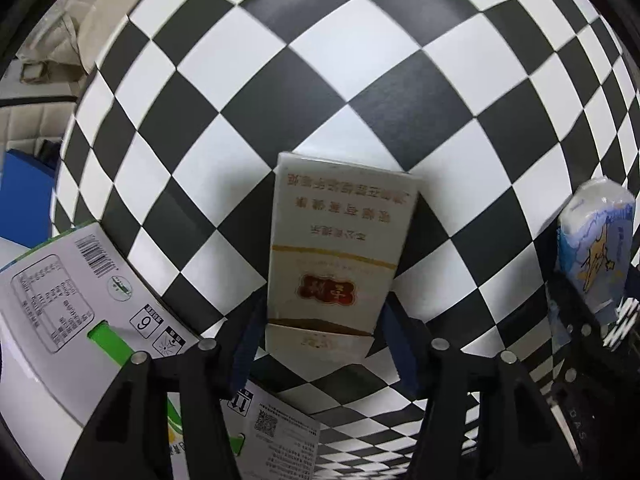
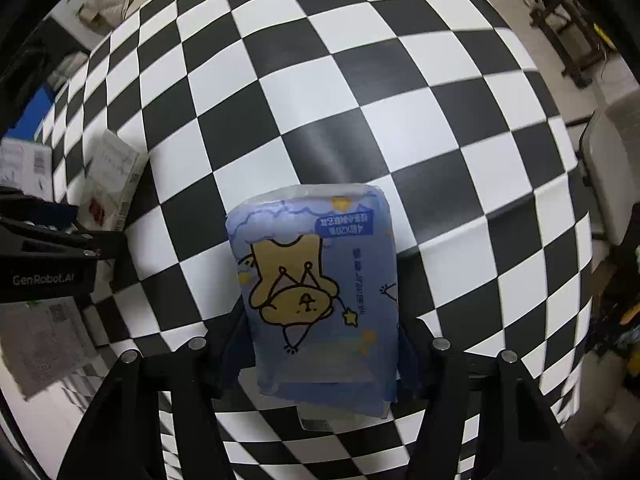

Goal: Organize soft objects
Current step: 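Carry the white carton and blue pouch over the box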

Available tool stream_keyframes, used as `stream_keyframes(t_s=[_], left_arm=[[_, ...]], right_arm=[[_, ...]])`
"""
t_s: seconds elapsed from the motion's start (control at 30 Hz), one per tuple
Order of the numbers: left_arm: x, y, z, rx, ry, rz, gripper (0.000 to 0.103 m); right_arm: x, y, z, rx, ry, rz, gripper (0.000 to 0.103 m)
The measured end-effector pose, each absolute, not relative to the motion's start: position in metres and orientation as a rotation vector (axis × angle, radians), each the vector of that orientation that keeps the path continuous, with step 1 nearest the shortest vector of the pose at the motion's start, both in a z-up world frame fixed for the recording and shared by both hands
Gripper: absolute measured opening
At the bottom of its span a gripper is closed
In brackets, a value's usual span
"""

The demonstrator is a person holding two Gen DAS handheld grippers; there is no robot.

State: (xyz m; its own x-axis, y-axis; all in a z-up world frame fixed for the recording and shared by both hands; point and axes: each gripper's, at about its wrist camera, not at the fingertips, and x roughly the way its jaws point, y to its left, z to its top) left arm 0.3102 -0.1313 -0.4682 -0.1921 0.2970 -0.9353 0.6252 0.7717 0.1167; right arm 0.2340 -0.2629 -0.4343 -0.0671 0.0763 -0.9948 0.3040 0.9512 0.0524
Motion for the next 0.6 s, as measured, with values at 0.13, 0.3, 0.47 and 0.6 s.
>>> stream_keyframes(t_s=[0.13,0.3,0.47,0.6], left_arm=[[0.287,-0.134,-0.457,0.674,1.723,-0.345,0.054],[0.269,-0.13,-0.426,0.561,1.661,-0.388,0.054],[0.254,-0.118,-0.373,0.427,1.576,-0.412,0.054],[0.234,-0.082,-0.329,0.239,1.508,-0.404,0.054]], right_arm=[[0.236,-0.251,-0.427,0.269,1.626,-0.188,0.045],[0.236,-0.248,-0.405,0.295,1.595,-0.166,0.039],[0.229,-0.259,-0.364,0.314,1.545,-0.123,0.038],[0.221,-0.256,-0.323,0.328,1.488,-0.067,0.038]])
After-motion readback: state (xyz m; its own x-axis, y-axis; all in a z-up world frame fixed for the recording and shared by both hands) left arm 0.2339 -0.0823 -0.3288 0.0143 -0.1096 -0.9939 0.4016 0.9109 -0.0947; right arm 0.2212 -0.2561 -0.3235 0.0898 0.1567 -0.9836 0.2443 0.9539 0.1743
